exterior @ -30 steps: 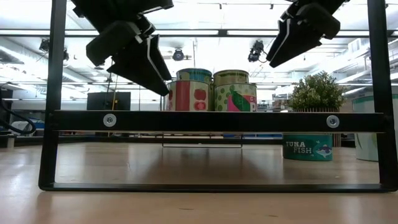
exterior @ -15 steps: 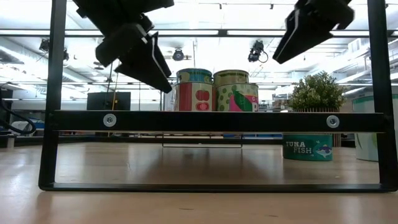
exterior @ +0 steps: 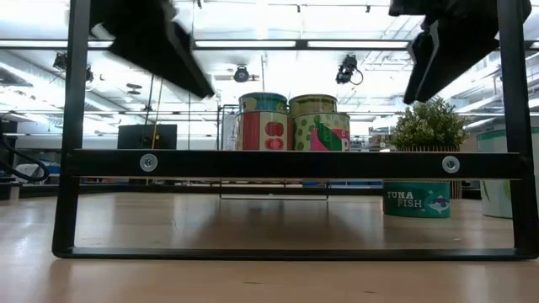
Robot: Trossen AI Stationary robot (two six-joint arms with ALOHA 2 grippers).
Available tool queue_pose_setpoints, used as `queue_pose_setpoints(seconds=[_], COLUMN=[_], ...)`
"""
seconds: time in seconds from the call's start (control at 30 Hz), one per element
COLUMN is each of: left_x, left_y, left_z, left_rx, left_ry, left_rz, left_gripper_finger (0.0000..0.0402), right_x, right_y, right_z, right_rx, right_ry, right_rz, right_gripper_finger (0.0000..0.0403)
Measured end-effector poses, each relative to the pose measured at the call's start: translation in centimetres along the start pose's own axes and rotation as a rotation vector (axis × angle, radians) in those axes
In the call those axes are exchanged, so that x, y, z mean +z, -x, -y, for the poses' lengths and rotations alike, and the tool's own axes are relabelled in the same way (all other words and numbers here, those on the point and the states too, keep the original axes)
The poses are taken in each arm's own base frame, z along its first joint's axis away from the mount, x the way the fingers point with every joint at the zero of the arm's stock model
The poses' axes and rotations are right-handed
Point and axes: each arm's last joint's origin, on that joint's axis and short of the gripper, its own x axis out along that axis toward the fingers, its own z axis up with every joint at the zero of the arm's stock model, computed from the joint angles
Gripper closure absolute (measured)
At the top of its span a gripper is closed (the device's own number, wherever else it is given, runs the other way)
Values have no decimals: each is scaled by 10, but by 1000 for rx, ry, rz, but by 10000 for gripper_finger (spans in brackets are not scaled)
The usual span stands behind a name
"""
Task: Pick and place cans onto a shelf
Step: Put the canned mix vegetables on the shelf
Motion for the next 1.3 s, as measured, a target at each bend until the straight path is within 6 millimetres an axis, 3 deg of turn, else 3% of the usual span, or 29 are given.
queue_pose_setpoints(seconds=[0.13, 0.23, 0.5, 0.67, 1.3], left_x=[-23, -29, -24, -20, -19], left_y=[-2, 0, 17, 26, 25], left_z=[14, 20, 28, 34, 33], left_rx=[-43, -28, 102, 82, 53], left_ry=[28, 32, -2, 15, 114], left_rz=[58, 96, 239, 296, 294], left_gripper_finger=[15, 15, 15, 15, 15], right_x=[-3, -5, -22, -23, -30], right_y=[1, 1, -13, -14, -13], right_z=[-1, -2, -3, -4, 1], right_rx=[25, 21, 61, 117, 62], right_ry=[-63, -99, -192, -255, -336], right_rz=[-32, -46, -142, -207, -300], right_gripper_finger=[55, 55, 55, 55, 55])
